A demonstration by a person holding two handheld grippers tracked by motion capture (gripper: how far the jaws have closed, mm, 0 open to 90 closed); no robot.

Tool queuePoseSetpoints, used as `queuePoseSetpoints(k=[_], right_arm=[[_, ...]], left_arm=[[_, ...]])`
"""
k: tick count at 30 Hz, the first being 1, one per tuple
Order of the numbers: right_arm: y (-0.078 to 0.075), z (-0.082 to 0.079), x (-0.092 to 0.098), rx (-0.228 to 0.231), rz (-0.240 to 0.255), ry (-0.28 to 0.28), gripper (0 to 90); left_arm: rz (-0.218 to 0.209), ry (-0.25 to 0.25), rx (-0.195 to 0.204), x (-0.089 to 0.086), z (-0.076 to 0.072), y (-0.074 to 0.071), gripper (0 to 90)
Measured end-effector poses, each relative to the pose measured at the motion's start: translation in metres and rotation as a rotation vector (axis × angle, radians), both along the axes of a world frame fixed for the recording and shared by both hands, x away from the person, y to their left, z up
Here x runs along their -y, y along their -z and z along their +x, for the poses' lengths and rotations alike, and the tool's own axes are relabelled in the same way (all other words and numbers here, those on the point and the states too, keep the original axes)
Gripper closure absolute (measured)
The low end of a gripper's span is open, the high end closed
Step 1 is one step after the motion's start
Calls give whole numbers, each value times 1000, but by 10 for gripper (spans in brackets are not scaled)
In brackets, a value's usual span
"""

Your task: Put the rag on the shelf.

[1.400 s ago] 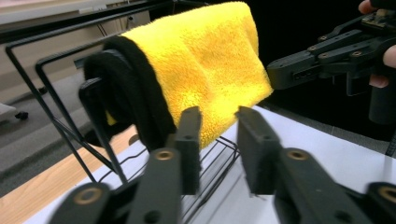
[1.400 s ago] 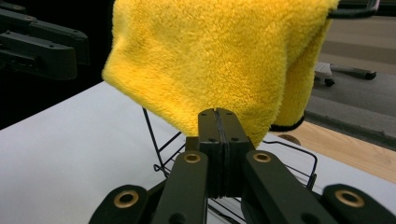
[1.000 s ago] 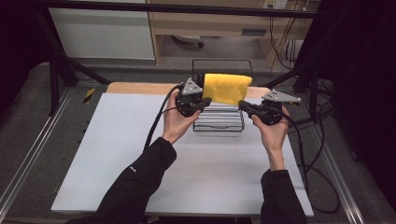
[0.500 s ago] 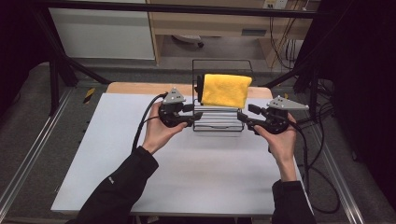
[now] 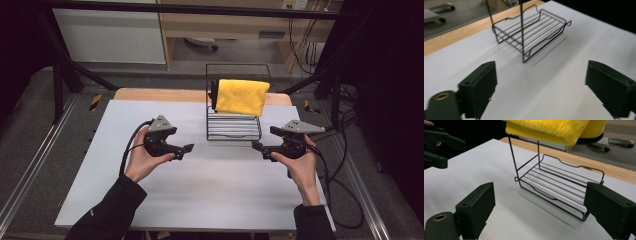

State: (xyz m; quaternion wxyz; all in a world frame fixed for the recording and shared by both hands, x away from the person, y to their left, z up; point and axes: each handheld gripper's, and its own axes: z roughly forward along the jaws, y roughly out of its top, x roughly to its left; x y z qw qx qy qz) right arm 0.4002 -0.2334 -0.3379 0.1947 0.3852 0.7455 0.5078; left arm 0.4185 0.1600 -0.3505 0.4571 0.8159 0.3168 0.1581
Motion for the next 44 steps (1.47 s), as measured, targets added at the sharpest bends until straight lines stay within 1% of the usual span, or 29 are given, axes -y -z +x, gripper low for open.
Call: queuePoseSetpoints(k=[2,8,11,14,19,23,27,31,35,38,39,44], right_arm=[[7,-2,-1,-5,-3,-6,83],[32,-9,-2,-23,-9,-10,63],[46,-12,-2,-24,-21,-12,59],[58,-15,0,-27,-31,-9,54],[76,-21,6,-57,-33,-4,50],[88,-27,12,-76,-36,-1,46],[101,-32,20,-114,-39,9,45],[108,-36,27,-123,-28,20,45],[110,-41,31,-126,-31,15,44],[111,-42,32,-124,-37,5,41],[111,-43,33,-130,-35,5,40],[111,-43,35,-127,-36,7,39]], left_arm=[[18,-7,-6,-9,-4,7,71],[40,-31,-26,-39,-16,29,51],[35,-49,-36,-51,-20,39,50],[20,-58,-43,-64,-26,50,50],[36,-74,-50,-83,-33,63,50],[46,-83,-58,-97,-38,70,49],[47,-96,-67,-108,-42,77,49],[58,-105,-69,-116,-45,83,50],[53,-114,-80,-122,-49,89,52],[56,-119,-89,-124,-50,93,53],[61,-118,-88,-125,-51,94,53],[57,-120,-90,-126,-51,96,53]])
